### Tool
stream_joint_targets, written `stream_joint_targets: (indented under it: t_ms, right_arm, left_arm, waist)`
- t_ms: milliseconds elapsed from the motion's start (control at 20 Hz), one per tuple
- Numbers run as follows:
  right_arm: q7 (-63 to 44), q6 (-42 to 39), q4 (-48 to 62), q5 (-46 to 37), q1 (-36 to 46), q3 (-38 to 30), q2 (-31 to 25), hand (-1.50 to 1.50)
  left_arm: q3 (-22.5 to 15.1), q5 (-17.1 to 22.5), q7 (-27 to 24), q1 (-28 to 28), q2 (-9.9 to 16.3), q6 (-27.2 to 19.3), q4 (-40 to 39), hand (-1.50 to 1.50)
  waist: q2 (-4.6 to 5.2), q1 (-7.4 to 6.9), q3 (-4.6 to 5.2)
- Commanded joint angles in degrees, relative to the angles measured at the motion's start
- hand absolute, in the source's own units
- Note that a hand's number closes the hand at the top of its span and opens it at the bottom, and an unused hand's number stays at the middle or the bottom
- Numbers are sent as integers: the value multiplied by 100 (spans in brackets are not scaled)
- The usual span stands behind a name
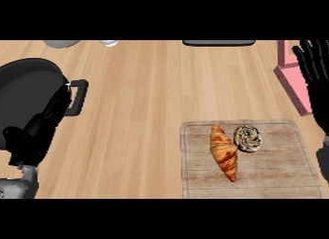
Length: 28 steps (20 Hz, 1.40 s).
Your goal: Pick the cupcake from the cutting board and place it in the cardboard box
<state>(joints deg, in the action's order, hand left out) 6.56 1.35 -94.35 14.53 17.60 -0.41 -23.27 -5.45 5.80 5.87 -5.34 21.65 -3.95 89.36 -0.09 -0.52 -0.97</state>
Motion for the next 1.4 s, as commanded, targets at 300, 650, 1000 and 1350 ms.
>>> stream_joint_targets:
  t_ms: [300, 650, 1000, 1350]
  right_arm:
    - [66, 1809, -510, 145, -510, -605, 1373, -150]
    - [-784, 1890, 142, -4658, -1981, 1705, -1161, -150]
    - [-2752, 1227, -2354, -5986, -3181, 2003, -1875, -150]
    - [-5044, -1106, -4037, -5103, -2671, 2412, -1734, -150]
  left_arm:
    - [-376, -115, -135, -181, -242, 204, -12, 0]
    - [-842, -287, -112, -446, -476, 342, 74, 0]
    - [-946, -475, -258, -360, -679, 224, -64, 0]
    - [-839, -338, -264, -484, -665, 478, -117, 0]
  waist:
    - [-415, 851, -167]
    - [-36, 299, 128]
    - [-54, 329, 124]
    - [7, 46, 116]
